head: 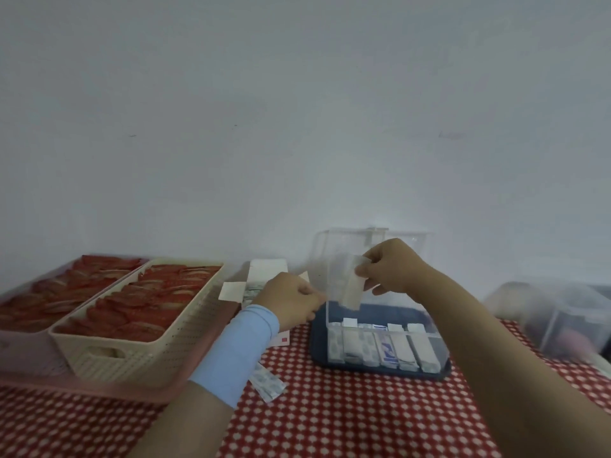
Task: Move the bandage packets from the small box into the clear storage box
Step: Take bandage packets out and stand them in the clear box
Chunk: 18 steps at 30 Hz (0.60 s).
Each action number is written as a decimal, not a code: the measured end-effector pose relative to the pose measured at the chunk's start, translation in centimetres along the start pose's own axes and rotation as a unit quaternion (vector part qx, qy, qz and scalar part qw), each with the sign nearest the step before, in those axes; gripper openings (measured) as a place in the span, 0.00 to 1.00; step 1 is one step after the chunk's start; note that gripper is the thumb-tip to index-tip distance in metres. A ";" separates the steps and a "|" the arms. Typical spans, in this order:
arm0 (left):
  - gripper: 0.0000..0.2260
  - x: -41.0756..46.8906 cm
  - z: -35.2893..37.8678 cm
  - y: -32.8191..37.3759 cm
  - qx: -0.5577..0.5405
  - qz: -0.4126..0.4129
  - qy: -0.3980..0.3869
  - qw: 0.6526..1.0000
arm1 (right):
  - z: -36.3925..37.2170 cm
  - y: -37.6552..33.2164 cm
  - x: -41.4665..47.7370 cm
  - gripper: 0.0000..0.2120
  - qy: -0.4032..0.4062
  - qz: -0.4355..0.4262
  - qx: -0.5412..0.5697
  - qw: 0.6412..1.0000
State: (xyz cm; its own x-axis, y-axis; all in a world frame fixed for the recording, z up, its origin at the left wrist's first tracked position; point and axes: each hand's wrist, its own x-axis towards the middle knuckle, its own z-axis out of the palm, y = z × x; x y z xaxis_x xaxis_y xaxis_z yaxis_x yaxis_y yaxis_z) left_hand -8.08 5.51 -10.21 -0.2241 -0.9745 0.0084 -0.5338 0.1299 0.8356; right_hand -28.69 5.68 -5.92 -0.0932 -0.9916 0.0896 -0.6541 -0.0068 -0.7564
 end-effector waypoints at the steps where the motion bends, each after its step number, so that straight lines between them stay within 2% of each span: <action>1: 0.13 0.1 0.1 -0.3 -0.005 -0.019 -0.010 1.000 | -0.1 0.5 0.2 0.04 0.004 0.008 -0.029 1.000; 5: 0.17 0.9 1.3 -0.8 -0.038 -0.085 -0.073 0.993 | 1.5 1.5 0.5 0.03 -0.037 0.031 -0.053 0.997; 10: 0.14 2.0 2.3 -0.1 -0.122 -0.148 -0.101 0.976 | 3.9 1.6 1.3 0.06 -0.132 0.075 -0.088 0.985; 14: 0.15 2.2 2.4 -0.1 -0.127 -0.150 -0.105 0.975 | 4.7 1.8 1.7 0.09 -0.167 0.106 -0.117 0.973; 18: 0.16 2.3 2.4 -0.6 -0.114 -0.131 -0.108 0.979 | 6.2 1.8 2.0 0.15 -0.160 0.083 -0.217 0.959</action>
State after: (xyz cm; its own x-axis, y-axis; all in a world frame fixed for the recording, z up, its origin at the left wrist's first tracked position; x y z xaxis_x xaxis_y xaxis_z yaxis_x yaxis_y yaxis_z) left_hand -10.27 3.60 -11.98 -0.2845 -0.9042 -0.3186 -0.4061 -0.1875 0.8944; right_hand -25.45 2.85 -11.14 -0.0328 -0.9637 -0.2649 -0.9080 0.1395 -0.3950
